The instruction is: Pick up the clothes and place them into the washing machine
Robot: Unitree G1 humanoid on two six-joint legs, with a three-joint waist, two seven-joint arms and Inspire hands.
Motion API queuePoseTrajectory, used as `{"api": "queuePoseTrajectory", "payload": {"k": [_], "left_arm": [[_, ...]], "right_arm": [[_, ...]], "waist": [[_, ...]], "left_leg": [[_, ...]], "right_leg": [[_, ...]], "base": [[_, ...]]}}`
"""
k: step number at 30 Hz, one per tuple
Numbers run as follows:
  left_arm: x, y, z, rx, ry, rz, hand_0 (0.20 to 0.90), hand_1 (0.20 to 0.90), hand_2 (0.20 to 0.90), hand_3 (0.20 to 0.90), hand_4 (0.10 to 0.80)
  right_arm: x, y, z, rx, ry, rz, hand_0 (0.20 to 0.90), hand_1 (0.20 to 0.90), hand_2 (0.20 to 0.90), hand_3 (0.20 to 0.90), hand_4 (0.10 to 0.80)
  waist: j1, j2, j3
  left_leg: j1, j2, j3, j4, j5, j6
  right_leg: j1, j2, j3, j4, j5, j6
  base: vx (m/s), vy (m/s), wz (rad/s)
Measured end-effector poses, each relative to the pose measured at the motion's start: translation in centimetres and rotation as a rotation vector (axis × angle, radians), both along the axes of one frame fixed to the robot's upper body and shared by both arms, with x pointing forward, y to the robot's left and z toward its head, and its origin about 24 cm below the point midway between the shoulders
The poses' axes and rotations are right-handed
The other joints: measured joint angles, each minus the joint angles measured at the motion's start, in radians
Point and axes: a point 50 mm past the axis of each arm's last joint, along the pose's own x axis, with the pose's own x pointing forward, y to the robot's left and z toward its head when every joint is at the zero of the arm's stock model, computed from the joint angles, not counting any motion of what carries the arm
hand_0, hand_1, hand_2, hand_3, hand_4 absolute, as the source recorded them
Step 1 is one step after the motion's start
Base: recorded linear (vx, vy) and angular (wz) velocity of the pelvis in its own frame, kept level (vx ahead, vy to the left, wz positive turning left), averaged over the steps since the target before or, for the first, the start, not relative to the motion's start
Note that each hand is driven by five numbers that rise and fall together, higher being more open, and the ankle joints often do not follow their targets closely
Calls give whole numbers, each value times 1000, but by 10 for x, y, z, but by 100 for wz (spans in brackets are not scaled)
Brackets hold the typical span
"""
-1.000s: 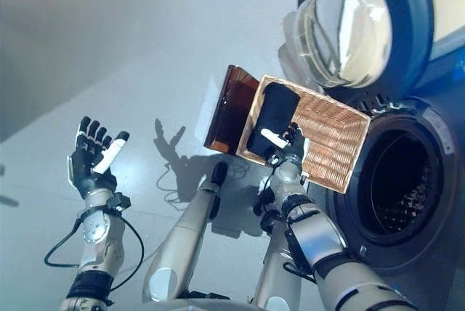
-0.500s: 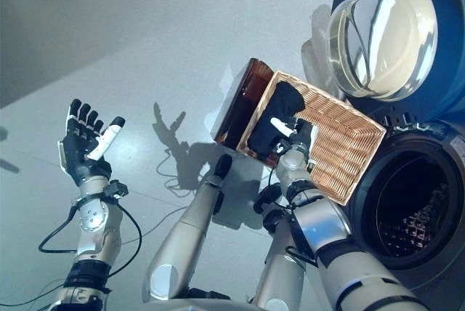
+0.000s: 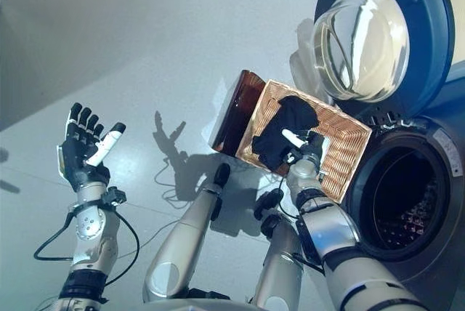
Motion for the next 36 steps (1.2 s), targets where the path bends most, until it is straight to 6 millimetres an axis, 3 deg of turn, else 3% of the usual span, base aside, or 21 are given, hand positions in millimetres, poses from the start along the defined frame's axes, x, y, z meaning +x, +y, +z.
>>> {"api": "queuePoseTrajectory", "payload": {"k": [6,10,14,16,19,25,29,35,36], "left_arm": [[-4,3,-3,-4,7,-11,900,900,900,900,800],[-11,5,-10,-11,33,-15,900,900,900,900,800],[-17,6,-16,-43,50,-13,900,900,900,900,800],[-19,3,-20,-61,55,-21,900,900,900,900,800],[-18,-8,-25,-87,67,-59,900,900,900,900,800],[-26,-24,-36,-97,105,-128,900,900,900,900,800],[-31,-24,-40,-98,125,-126,900,900,900,900,800],[-36,-24,-44,-94,145,-127,900,900,900,900,800],[-37,-23,-44,-88,147,-128,900,900,900,900,800]], "right_arm": [[-17,-17,-16,80,2,-93,200,200,200,200,300],[-26,-26,-18,194,-90,-187,200,200,200,200,300],[-36,-36,-21,328,-199,-304,200,200,200,200,300],[-41,-36,-17,476,-365,-398,200,200,200,200,300],[-45,-38,-16,581,-474,-506,200,200,200,200,300],[-54,-55,-10,632,-593,-720,200,200,200,200,300],[-54,-71,4,637,-652,-862,200,200,200,200,300],[-54,-112,48,513,-737,-975,200,200,200,200,300],[-52,-123,65,481,-770,-990,200,200,200,200,300]], "waist": [[-43,9,-7],[-70,28,-17],[-91,75,-42],[-105,107,-58],[-112,152,-83],[-113,225,-125],[-112,257,-132],[-107,313,-139],[-108,319,-139]], "left_leg": [[76,5,36,-39,1,7],[82,5,66,-45,-5,15],[101,3,103,-61,-4,29],[104,1,116,-71,-2,35],[112,-3,122,-81,-1,37],[115,-16,128,-95,1,41],[112,-25,133,-91,-1,37],[93,-39,140,-79,1,43],[93,-40,149,-80,1,44]], "right_leg": [[56,11,35,-48,20,12],[43,11,64,-49,24,18],[40,14,103,-64,40,27],[34,13,114,-66,41,29],[33,11,125,-64,43,32],[18,0,138,-48,40,37],[-1,-10,152,-23,26,39],[-36,-20,176,7,22,46],[-45,-19,185,12,21,46]], "base": [[-19,27,-18],[-13,51,-17],[-12,47,-23],[-4,44,-11],[2,27,-8],[-3,5,-1],[-8,1,1],[-2,1,-1],[-7,-11,-12]]}}
